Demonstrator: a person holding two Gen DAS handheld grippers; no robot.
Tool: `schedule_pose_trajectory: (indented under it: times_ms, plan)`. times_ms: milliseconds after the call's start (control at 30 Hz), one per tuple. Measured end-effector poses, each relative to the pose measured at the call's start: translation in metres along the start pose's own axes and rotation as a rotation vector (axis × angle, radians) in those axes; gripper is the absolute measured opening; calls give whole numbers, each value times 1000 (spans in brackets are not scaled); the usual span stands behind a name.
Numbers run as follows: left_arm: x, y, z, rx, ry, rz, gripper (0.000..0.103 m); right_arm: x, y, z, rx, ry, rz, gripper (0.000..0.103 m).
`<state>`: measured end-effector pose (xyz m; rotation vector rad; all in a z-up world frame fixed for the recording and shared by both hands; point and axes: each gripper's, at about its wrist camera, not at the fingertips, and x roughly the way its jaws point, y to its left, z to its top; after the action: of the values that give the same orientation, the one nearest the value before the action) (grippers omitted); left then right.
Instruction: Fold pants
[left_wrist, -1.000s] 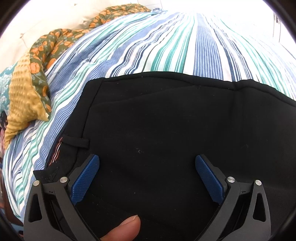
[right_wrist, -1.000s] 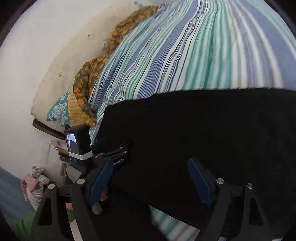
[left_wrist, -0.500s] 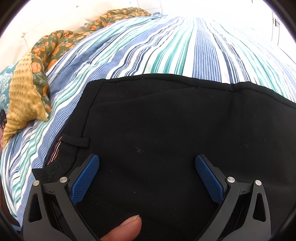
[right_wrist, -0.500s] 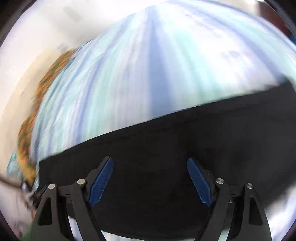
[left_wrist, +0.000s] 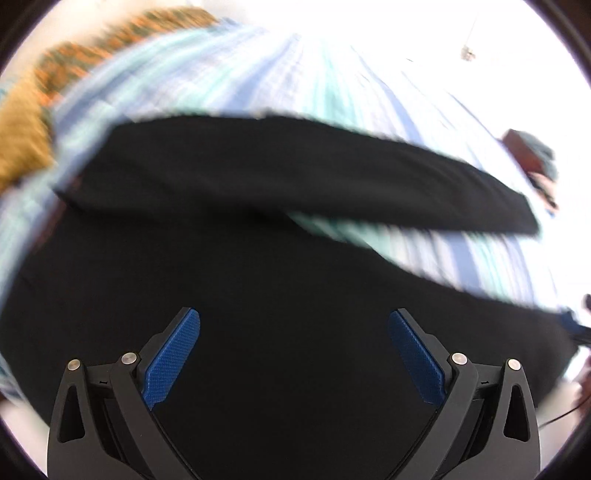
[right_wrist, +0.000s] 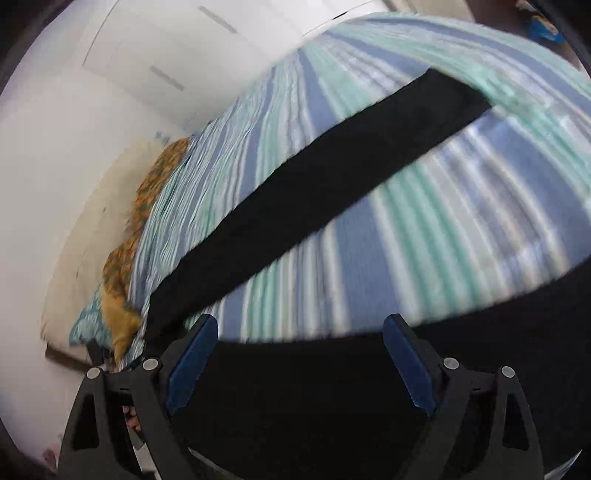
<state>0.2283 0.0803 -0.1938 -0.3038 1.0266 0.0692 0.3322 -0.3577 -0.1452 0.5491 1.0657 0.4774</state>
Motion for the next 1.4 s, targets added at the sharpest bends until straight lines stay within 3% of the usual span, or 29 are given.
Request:
schedule_pose_trajectory:
  times_ms: [133,200,267,367,400,467,533,633,700,833,933,1033,1133,1300,1400]
  plan:
    - [8,2,-27,-27,33,23,102,62,88,-59,-93,148,181,90]
    - [9,11,-31,3,19,81,102,95,126,-76,-133,214,266,90]
    - [10,17,-34,40,17,164,102,122,147,-86,-179,251,259,90]
    - [10,26,-35,61,26,164,102,156,146,-89,-169,361,205,90]
    - [10,25,-35,70,25,171,102,161,137,-90,-156,395,149,90]
    - [12,21,-40,86,21,193,102,155,118,-86,-128,417,131,88]
    - [16,19,-39,92,20,213,102,126,91,-78,-130,388,83,88]
    - [20,19,-37,80,23,223,103,69,27,-53,-130,325,-75,88]
    - [20,21,-36,75,25,224,103,23,-32,-32,-34,254,-194,88]
    - [22,22,-32,71,28,235,103,-74,-159,-1,329,82,-445,88]
    - [15,17,-34,59,38,249,102,-128,-184,1,472,-111,-517,88]
    - [2,17,-31,33,33,224,102,-140,-159,-1,403,-188,-519,89]
    - [-13,27,-7,10,-23,197,102,-117,-123,5,268,-138,-437,89]
    - [-7,78,66,-79,-125,303,102,-15,-15,14,-8,36,-313,89]
    - [14,114,104,-140,-147,384,102,57,50,17,-118,115,-235,89]
